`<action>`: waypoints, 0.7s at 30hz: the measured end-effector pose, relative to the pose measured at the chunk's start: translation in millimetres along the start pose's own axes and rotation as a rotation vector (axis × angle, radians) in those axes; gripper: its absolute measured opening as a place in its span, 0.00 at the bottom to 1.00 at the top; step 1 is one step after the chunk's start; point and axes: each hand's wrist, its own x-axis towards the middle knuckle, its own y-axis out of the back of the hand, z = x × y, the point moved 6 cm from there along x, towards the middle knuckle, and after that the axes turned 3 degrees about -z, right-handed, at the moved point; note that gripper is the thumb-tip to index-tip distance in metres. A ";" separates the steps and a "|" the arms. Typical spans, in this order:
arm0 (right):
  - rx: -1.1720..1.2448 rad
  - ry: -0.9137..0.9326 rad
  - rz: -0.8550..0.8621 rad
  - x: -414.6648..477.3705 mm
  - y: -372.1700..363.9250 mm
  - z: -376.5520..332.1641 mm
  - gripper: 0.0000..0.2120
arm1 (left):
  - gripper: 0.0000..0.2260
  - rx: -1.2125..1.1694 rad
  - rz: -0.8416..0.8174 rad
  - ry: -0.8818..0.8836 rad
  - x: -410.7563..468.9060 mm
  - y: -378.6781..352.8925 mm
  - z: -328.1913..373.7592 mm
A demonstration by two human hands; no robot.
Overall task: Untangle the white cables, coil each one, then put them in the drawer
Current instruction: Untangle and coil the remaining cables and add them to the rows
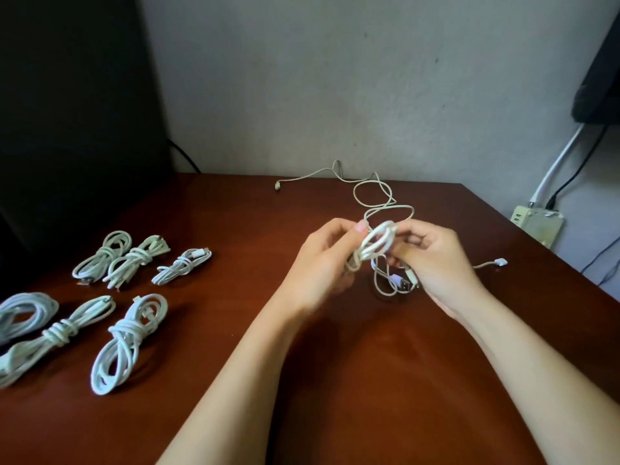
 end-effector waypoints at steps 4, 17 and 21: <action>0.142 -0.114 -0.061 -2.7 -7.8 6.9 0.03 | 0.05 -0.091 0.013 0.013 -0.1 5.2 6.0; -0.204 0.113 -0.074 -12.8 -21.2 -25.5 0.13 | 0.15 -0.337 0.197 0.173 6.3 25.4 -16.2; -0.431 0.271 0.072 -15.3 -12.7 -31.3 0.13 | 0.17 -0.695 -0.018 0.307 4.7 14.0 -16.8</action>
